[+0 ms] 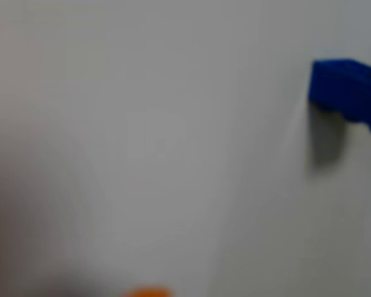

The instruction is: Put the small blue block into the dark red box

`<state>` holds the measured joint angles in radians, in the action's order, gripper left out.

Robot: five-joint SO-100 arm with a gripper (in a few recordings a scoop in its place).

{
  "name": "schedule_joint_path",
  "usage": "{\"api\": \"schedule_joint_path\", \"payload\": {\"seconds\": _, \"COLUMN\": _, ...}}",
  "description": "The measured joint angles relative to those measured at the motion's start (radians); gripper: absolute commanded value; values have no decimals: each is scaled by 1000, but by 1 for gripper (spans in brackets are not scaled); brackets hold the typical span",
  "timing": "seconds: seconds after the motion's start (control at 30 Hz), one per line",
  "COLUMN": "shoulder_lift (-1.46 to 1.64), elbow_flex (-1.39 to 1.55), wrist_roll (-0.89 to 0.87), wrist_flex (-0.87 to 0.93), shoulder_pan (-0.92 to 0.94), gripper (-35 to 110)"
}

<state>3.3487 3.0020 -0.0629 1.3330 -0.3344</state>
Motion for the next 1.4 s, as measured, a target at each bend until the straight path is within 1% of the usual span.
{"api": "schedule_joint_path", "payload": {"seconds": 0.5, "shoulder_lift": 0, "elbow_flex": 0, "wrist_roll": -8, "wrist_flex": 0, "shoulder_pan": -12, "gripper": 0}}
{"api": "schedule_joint_path", "payload": {"seconds": 0.6, "shoulder_lift": 2, "elbow_flex": 0, "wrist_roll": -71, "wrist_flex": -3, "shoulder_pan": -9, "gripper": 3}}
{"api": "schedule_joint_path", "payload": {"seconds": 0.7, "shoulder_lift": 2, "elbow_flex": 0, "wrist_roll": -170, "wrist_flex": -8, "shoulder_pan": 3, "gripper": 10}}
{"api": "schedule_joint_path", "payload": {"seconds": 0.8, "shoulder_lift": -3, "elbow_flex": -14, "wrist_roll": -339, "wrist_flex": -8, "shoulder_pan": 2, "gripper": 15}}
{"api": "schedule_joint_path", "payload": {"seconds": 1.0, "shoulder_lift": -41, "elbow_flex": -110, "wrist_roll": -772, "wrist_flex": 12, "shoulder_pan": 78, "gripper": 24}}
{"api": "schedule_joint_path", "payload": {"seconds": 1.2, "shoulder_lift": -298, "elbow_flex": -311, "wrist_roll": -1204, "wrist_flex": 38, "shoulder_pan": 63, "gripper": 28}}
{"api": "schedule_joint_path", "payload": {"seconds": 1.27, "shoulder_lift": -380, "elbow_flex": -360, "wrist_roll": -1361, "wrist_flex": 40, "shoulder_pan": 31, "gripper": 29}}
{"api": "schedule_joint_path", "payload": {"seconds": 1.4, "shoulder_lift": -538, "elbow_flex": -417, "wrist_roll": -1647, "wrist_flex": -11, "shoulder_pan": -28, "gripper": 29}}
